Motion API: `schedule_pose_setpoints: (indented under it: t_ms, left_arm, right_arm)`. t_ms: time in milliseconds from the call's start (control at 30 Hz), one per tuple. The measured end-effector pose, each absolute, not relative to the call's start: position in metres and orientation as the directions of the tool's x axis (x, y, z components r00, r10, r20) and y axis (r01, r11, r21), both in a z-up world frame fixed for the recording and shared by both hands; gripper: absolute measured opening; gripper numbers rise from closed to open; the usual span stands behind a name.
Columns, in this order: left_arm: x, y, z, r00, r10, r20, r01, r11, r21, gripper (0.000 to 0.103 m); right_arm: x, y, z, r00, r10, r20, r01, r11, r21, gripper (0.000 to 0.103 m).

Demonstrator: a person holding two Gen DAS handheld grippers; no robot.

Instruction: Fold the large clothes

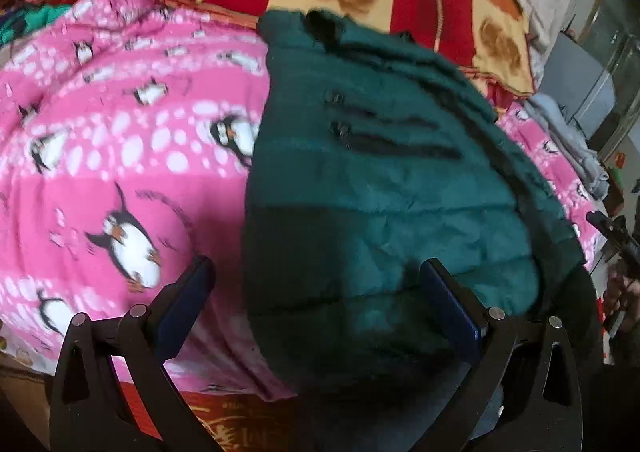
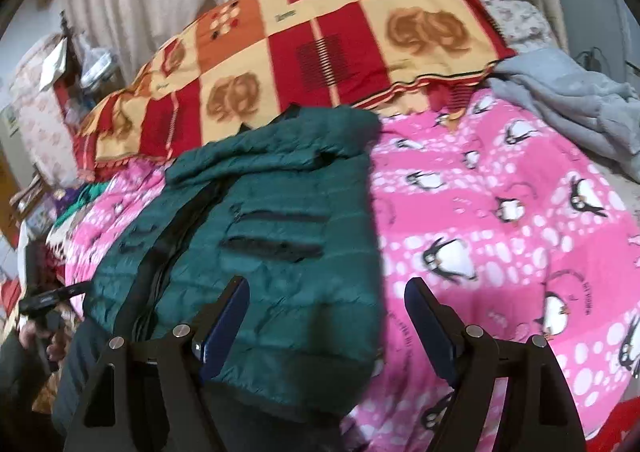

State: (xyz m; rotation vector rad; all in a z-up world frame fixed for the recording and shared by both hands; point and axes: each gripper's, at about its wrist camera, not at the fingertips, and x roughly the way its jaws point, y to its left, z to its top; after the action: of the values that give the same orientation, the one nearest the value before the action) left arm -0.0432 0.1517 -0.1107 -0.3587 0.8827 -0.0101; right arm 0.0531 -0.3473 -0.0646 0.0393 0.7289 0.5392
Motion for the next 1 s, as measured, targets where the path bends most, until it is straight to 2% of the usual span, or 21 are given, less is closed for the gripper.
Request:
schedule_pose_setpoints:
  t_ms: [267,333,367,400,433,467,500,600,700,867,1000]
  left_arm:
    - [-0.044,0.148,-0.116,0.656,-0.226,-0.720,-0.095,0.922,-0.376,0.102]
    - [-0.043,0.148,-0.115,0.654,-0.260,-0.710,-0.079,0.910,-0.407,0.092]
    - [-0.042,0.147,-0.114,0.651,-0.257,-0.714,-0.085,0.910,-0.405,0.079]
    - [-0.042,0.147,-0.112,0.654,-0.243,-0.716,-0.093,0.914,-0.396,0.069]
    - [-0.042,0.149,-0.111,0.657,-0.239,-0.715,-0.098,0.913,-0.396,0.064]
    - [-0.044,0.151,-0.109,0.663,-0.235,-0.711,-0.104,0.911,-0.398,0.053]
    - [-0.044,0.154,-0.108,0.668,-0.232,-0.707,-0.108,0.910,-0.400,0.049]
    - [-0.044,0.159,-0.109,0.675,-0.241,-0.697,-0.110,0.902,-0.418,0.049]
    - [-0.039,0.161,-0.113,0.675,-0.255,-0.693,-0.116,0.890,-0.441,0.052]
    - [-0.030,0.158,-0.114,0.664,-0.286,-0.691,-0.088,0.888,-0.452,0.069]
    - [-0.027,0.155,-0.107,0.670,-0.295,-0.681,-0.057,0.895,-0.443,0.067]
  right_arm:
    - [0.062,-0.355,-0.106,0.539,0.510,-0.670,-0.438,0.850,0.293,0.079]
    - [0.068,-0.355,-0.116,0.504,0.548,-0.668,-0.445,0.827,0.343,0.079]
    - [0.071,-0.355,-0.120,0.482,0.566,-0.669,-0.445,0.816,0.369,0.076]
    - [0.074,-0.355,-0.124,0.457,0.587,-0.668,-0.442,0.802,0.402,0.072]
    - [0.075,-0.356,-0.125,0.444,0.609,-0.657,-0.441,0.787,0.431,0.067]
    - [0.075,-0.357,-0.124,0.430,0.647,-0.630,-0.451,0.758,0.471,0.055]
    - [0.073,-0.358,-0.120,0.423,0.688,-0.590,-0.469,0.723,0.507,0.055]
    - [0.069,-0.359,-0.111,0.436,0.723,-0.536,-0.517,0.688,0.509,0.051]
    - [0.076,-0.356,-0.120,0.434,0.696,-0.571,-0.499,0.714,0.491,0.051]
    - [0.079,-0.347,-0.138,0.400,0.689,-0.604,-0.495,0.718,0.490,0.051]
    - [0.083,-0.346,-0.143,0.400,0.685,-0.609,-0.468,0.724,0.506,0.052]
